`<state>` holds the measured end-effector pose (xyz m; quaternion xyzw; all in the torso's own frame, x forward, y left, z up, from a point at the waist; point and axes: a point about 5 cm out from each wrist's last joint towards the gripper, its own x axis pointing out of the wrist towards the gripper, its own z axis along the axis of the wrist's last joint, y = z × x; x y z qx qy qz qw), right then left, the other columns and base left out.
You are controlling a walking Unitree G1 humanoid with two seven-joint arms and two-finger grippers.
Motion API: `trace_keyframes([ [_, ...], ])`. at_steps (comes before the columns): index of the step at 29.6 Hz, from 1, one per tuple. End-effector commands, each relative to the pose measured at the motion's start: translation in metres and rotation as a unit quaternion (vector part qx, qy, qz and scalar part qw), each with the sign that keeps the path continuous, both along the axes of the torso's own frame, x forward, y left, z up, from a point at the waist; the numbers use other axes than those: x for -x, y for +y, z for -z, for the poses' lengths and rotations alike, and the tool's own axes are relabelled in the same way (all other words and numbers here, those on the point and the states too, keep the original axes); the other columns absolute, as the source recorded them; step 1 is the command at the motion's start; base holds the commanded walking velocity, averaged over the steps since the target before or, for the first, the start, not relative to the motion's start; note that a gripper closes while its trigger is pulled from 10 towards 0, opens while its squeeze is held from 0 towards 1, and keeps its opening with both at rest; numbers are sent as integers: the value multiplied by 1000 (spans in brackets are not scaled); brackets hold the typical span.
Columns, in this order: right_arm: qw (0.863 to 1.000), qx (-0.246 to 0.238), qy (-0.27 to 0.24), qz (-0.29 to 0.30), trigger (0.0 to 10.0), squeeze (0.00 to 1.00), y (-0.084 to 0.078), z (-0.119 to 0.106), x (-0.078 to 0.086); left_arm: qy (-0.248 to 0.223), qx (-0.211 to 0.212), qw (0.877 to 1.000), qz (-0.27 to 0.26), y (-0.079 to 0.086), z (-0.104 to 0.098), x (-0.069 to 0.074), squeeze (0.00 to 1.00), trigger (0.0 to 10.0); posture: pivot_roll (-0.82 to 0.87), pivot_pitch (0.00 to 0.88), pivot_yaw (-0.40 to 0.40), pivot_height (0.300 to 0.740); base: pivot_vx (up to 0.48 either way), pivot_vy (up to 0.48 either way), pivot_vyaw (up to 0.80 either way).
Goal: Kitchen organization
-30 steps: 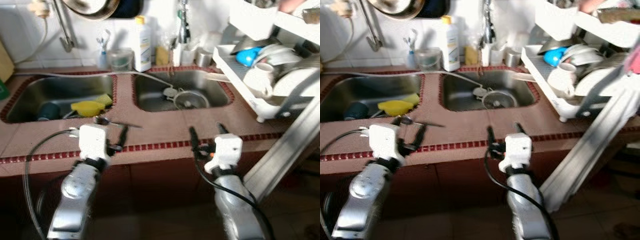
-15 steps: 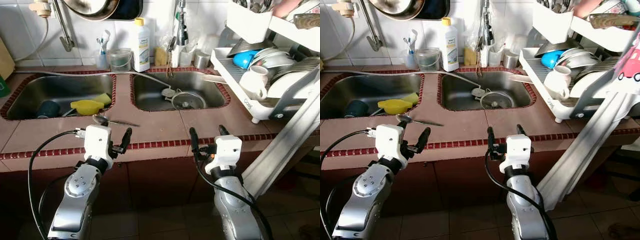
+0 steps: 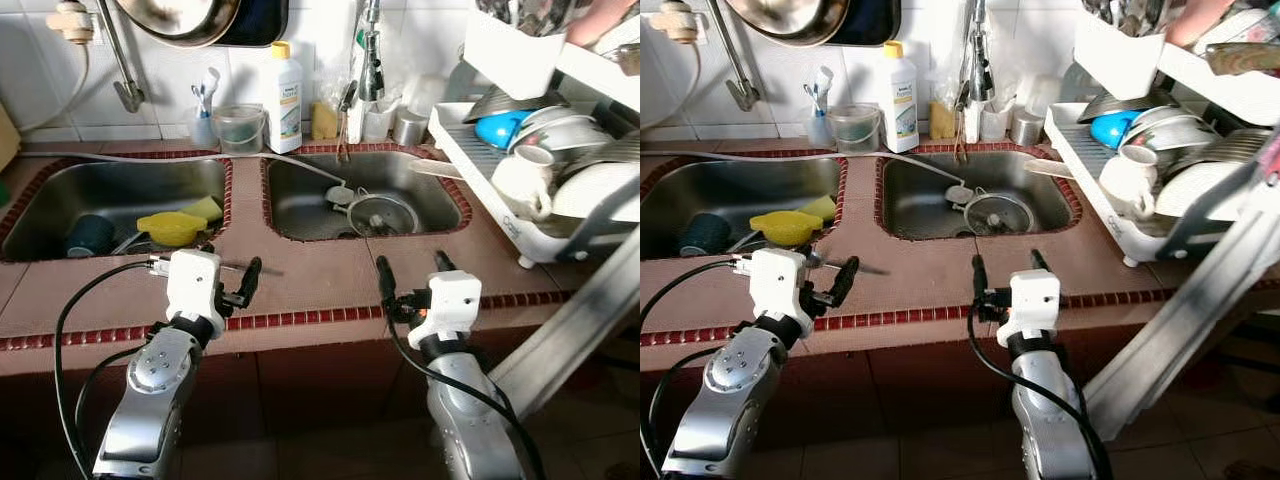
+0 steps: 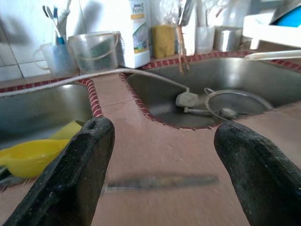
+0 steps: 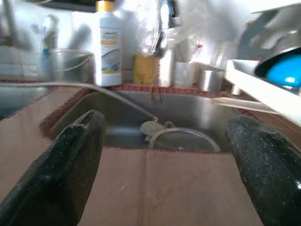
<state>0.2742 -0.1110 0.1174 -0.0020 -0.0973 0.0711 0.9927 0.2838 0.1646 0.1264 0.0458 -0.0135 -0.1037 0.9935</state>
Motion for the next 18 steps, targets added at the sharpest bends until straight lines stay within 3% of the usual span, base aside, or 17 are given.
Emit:
trace_keyframes([
  [1, 1000, 5, -3, 12, 10000, 0, -7, -1, 0, -1, -2, 1000, 9, -6, -2, -3, 0, 10000, -105, 0, -2, 740, 416, 0, 0],
  [7, 1000, 5, -2, 12, 10000, 0, -7, -1, 0, 0, 0, 1000, 7, -6, -3, -3, 0, 10000, -104, 0, -2, 740, 376, 0, 0],
  [12, 1000, 6, -1, 10, 10000, 0, -7, -1, 1, -3, 25, 1000, -6, -5, -4, -3, 0, 10000, -104, 0, -3, 740, 0, 0, 0],
  [18, 1000, 9, -1, 9, 10000, 0, -8, -2, 0, 0, 19, 1000, -5, -3, -5, -6, 0, 10000, -106, 1, -2, 740, 0, 0, 0],
])
